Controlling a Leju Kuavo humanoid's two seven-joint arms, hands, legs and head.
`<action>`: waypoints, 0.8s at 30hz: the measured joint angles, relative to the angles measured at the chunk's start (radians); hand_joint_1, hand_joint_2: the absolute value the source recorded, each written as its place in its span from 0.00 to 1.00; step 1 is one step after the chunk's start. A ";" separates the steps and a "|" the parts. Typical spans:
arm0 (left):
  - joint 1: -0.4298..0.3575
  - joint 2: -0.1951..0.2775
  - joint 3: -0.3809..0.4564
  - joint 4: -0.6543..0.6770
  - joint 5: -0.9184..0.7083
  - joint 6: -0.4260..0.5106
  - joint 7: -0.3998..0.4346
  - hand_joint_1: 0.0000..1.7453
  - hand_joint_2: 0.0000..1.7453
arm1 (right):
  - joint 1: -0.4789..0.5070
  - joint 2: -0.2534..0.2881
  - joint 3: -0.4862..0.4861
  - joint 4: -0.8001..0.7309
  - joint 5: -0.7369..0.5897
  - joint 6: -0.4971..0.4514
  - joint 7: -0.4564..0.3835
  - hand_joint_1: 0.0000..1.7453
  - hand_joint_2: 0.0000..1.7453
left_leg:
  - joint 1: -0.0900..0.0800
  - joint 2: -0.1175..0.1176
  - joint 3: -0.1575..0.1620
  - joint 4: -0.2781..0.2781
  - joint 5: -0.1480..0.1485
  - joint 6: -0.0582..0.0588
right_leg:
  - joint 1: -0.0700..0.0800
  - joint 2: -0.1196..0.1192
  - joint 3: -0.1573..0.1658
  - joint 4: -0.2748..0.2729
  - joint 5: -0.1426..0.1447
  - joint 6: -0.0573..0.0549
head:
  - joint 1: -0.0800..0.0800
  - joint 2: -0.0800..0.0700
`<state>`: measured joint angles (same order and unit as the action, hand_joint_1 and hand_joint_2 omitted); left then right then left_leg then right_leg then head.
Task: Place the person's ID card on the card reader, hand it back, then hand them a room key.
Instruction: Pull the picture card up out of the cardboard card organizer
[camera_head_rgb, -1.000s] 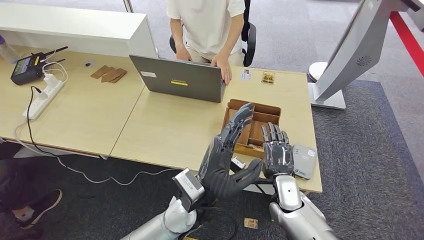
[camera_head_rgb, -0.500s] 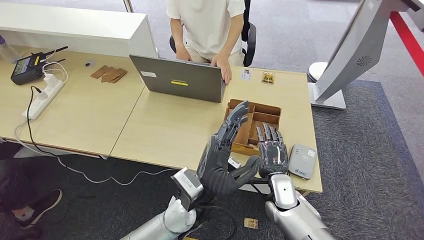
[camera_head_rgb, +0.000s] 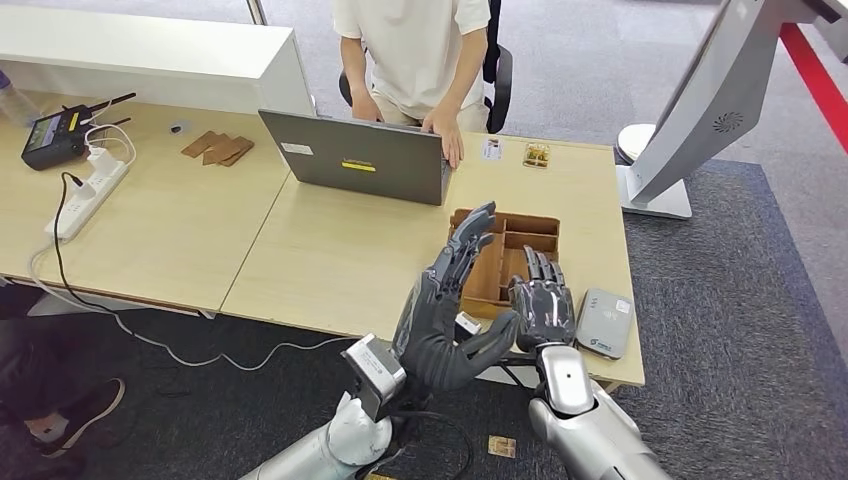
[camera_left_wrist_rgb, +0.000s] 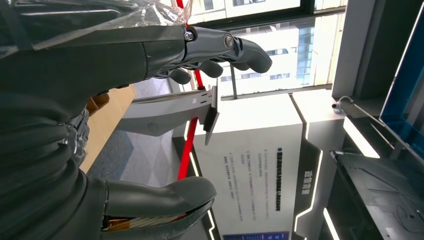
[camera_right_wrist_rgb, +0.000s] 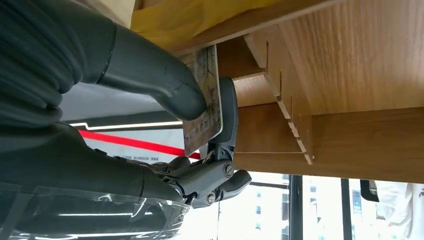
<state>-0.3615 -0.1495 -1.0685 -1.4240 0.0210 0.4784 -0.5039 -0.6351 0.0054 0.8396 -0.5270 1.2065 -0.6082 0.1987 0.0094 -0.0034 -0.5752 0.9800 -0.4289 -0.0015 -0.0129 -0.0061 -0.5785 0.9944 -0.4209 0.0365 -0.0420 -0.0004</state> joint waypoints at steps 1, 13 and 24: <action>0.000 0.000 0.000 0.000 0.000 0.000 0.000 0.00 1.00 | 0.000 0.000 0.000 0.002 0.000 0.000 0.000 1.00 1.00 | 0.000 0.000 0.000 0.000 0.000 0.000 | 0.000 0.000 0.000 0.000 0.000 0.000 | 0.000 0.000; 0.002 0.000 0.000 0.000 -0.004 0.012 -0.007 0.00 1.00 | 0.000 0.008 0.000 0.020 -0.004 -0.007 -0.014 1.00 1.00 | 0.000 0.000 0.000 0.000 0.000 0.000 | 0.000 0.000 0.000 0.000 0.000 0.000 | 0.000 0.000; 0.009 0.000 0.000 0.011 -0.003 -0.013 -0.019 0.00 1.00 | -0.020 0.008 -0.003 -0.010 0.028 -0.068 0.009 1.00 1.00 | 0.000 0.000 0.000 0.000 0.000 0.000 | 0.000 0.000 0.000 0.000 0.000 0.000 | 0.000 0.000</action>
<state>-0.3527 -0.1497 -1.0685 -1.4133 0.0183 0.4658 -0.5231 -0.6549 0.0134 0.8369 -0.5373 1.2344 -0.6765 0.2077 0.0094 -0.0032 -0.5751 0.9800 -0.4288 -0.0016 -0.0129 -0.0060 -0.5785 0.9944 -0.4207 0.0364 -0.0419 -0.0004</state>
